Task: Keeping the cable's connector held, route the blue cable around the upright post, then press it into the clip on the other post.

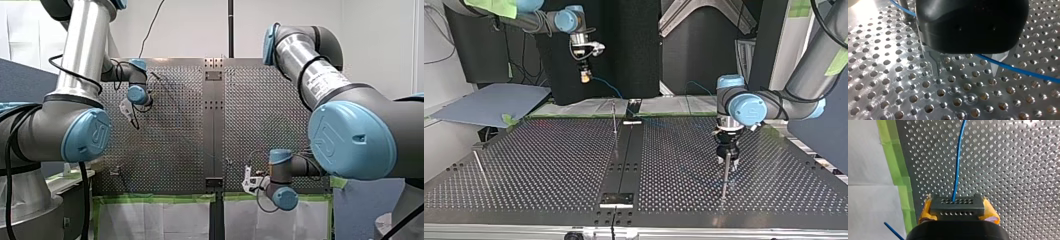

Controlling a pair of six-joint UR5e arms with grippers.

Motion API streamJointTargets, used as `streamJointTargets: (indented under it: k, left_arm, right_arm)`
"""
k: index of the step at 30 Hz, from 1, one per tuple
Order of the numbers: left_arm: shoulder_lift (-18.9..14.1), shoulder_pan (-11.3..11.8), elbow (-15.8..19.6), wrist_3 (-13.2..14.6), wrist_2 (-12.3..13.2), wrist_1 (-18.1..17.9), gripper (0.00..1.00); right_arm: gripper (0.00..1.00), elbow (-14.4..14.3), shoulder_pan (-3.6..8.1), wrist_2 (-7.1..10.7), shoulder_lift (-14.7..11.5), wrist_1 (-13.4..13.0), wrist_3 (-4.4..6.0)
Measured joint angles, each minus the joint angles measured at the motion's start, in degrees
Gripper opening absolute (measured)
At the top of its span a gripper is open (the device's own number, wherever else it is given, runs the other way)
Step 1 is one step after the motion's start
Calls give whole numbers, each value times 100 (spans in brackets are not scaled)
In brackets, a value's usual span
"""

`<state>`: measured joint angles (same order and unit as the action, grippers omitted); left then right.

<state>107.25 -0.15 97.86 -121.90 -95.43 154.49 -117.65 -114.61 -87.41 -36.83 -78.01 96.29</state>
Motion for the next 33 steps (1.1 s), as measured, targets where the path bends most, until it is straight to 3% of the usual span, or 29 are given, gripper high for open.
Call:
streamJointTargets:
  k: [4,12,25,33]
  left_arm:
    - [0,-8,0,-225,38,66,100]
    - [-1,10,2,-665,240,88,100]
    - [-5,38,53,-1447,245,375,100]
    - [-7,79,249,-1869,253,331,100]
  right_arm:
    - [0,4,84,235,0,-13,-20]
    - [0,6,70,616,1,12,-62]
    - [0,4,18,666,1,30,-78]
    - [0,3,4,667,0,31,-82]
